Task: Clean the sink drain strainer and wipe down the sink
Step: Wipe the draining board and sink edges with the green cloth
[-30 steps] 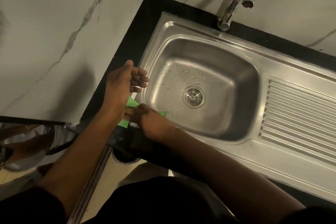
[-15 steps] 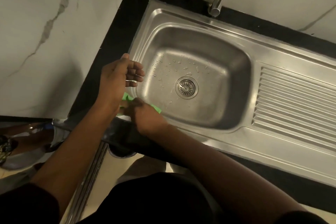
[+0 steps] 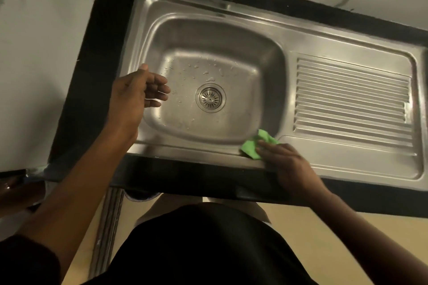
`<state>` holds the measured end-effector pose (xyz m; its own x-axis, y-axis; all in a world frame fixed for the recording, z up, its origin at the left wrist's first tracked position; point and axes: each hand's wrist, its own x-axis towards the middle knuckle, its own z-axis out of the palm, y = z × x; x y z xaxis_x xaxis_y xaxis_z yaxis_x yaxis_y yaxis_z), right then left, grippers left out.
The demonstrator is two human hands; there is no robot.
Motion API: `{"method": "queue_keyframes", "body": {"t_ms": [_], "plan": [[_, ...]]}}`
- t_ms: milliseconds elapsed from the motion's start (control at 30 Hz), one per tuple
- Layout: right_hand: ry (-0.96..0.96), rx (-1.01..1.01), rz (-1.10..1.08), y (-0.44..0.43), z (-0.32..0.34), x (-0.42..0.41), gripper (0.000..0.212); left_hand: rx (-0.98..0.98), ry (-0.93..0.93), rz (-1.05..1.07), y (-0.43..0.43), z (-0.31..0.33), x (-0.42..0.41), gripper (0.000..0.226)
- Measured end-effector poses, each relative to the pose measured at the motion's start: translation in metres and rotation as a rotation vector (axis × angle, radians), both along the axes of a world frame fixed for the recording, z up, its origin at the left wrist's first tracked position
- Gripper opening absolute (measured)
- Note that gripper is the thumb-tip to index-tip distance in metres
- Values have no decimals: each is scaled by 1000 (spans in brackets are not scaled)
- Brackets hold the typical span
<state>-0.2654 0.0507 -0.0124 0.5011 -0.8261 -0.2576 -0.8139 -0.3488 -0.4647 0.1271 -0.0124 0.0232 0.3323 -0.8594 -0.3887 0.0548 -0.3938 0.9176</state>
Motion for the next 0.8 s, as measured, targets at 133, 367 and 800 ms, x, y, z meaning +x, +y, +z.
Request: {"method": "queue_keyframes", "body": {"t_ms": [133,367,800], "plan": [[83,-76,-65,12,4,-47,69,5,7,-33,-3,0,-11,48],[1,-137,-421,35,-18,1,53,2,31,-97,-2,-3,-32,43],[-218,110,75,6,-21,160,69,10,25,-212,-19,-7,-79,41]]}}
